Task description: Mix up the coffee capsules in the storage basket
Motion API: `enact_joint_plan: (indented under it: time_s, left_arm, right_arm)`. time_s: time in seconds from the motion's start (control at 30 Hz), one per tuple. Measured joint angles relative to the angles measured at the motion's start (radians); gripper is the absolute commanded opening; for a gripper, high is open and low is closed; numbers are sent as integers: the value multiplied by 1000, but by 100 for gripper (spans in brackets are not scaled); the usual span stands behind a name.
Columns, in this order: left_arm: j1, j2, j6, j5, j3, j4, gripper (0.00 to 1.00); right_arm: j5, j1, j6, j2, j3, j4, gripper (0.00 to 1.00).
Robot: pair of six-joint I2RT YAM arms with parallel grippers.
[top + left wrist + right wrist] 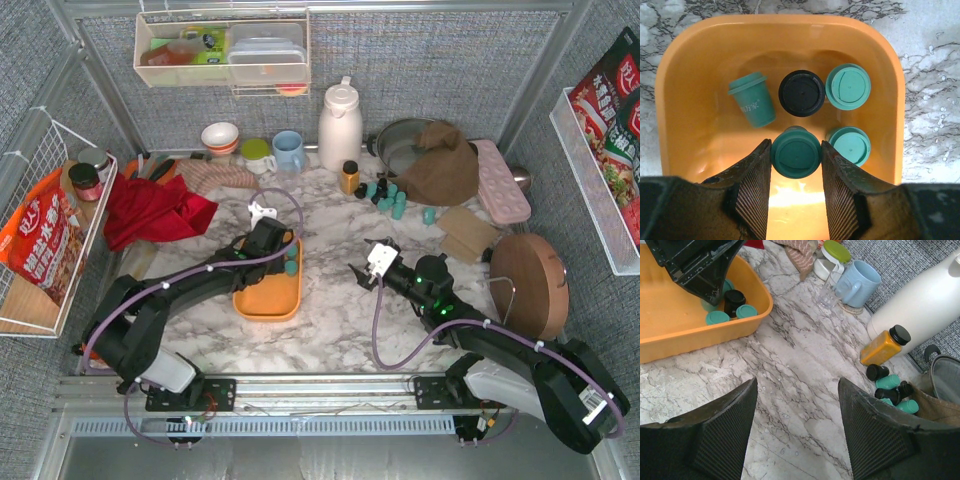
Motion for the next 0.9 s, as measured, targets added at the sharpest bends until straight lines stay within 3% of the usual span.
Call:
enact_joint_plan:
  time_s: [0.33,0.57,0.9]
  left_arm:
    - [8,50,-11,46,12,6,45]
    - [8,71,-24,52,13,8,56]
    - [8,44,-26,43,28,-11,57]
  right_arm:
    - [1,0,-3,1,0,0,71]
    - [0,0,-8,2,5,-14,72]
    - [-7,0,-11,6,7,-14,73]
